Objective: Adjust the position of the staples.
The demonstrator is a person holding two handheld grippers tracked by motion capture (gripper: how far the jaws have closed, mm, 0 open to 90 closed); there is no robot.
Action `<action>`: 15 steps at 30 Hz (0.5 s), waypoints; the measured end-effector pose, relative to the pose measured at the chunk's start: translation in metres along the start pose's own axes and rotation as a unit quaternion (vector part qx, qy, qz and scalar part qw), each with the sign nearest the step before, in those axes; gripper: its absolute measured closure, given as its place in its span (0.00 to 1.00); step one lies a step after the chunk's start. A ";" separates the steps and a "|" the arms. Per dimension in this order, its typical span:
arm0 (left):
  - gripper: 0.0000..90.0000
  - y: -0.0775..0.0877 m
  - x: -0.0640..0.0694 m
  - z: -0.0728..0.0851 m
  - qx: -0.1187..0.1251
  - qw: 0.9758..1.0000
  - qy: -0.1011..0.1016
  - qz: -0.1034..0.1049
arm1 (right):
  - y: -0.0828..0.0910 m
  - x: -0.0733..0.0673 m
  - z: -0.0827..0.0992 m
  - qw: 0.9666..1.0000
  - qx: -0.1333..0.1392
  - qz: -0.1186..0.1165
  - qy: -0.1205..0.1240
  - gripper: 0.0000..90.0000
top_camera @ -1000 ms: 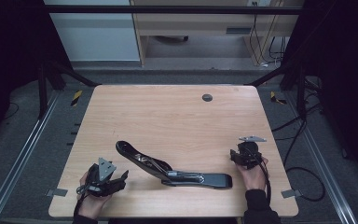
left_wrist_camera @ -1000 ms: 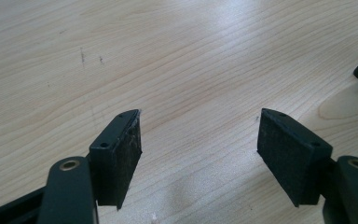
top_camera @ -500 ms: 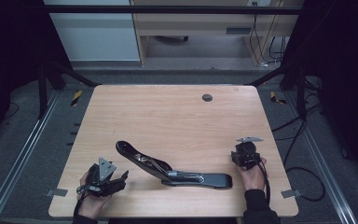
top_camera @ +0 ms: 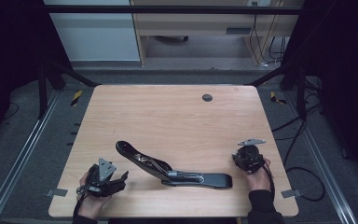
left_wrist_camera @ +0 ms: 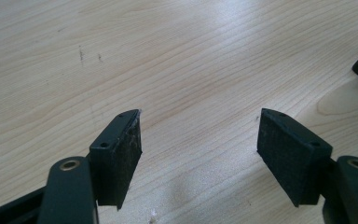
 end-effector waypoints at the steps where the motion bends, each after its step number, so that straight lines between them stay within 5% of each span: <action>1: 0.33 0.000 0.000 0.000 0.000 1.000 0.000 0.000 | 0.002 0.001 0.002 1.000 -0.001 -0.001 0.005 0.86; 7: 0.33 0.000 0.000 0.000 0.000 1.000 -0.001 -0.001 | 0.011 0.009 0.020 0.998 0.007 -0.031 0.060 0.86; 15: 0.33 0.000 0.000 0.000 -0.002 1.000 -0.001 0.000 | 0.009 0.014 0.025 0.998 -0.010 -0.034 0.056 0.86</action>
Point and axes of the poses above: each handheld gripper's, and its own axes: y roughly backward along the jaws, z roughly out of its underside, x roughly to its right, the point moved 1 cm from there along -y, roughly forward along the jaws, and after that the axes turned 4 degrees about z, right-handed, at the moved point
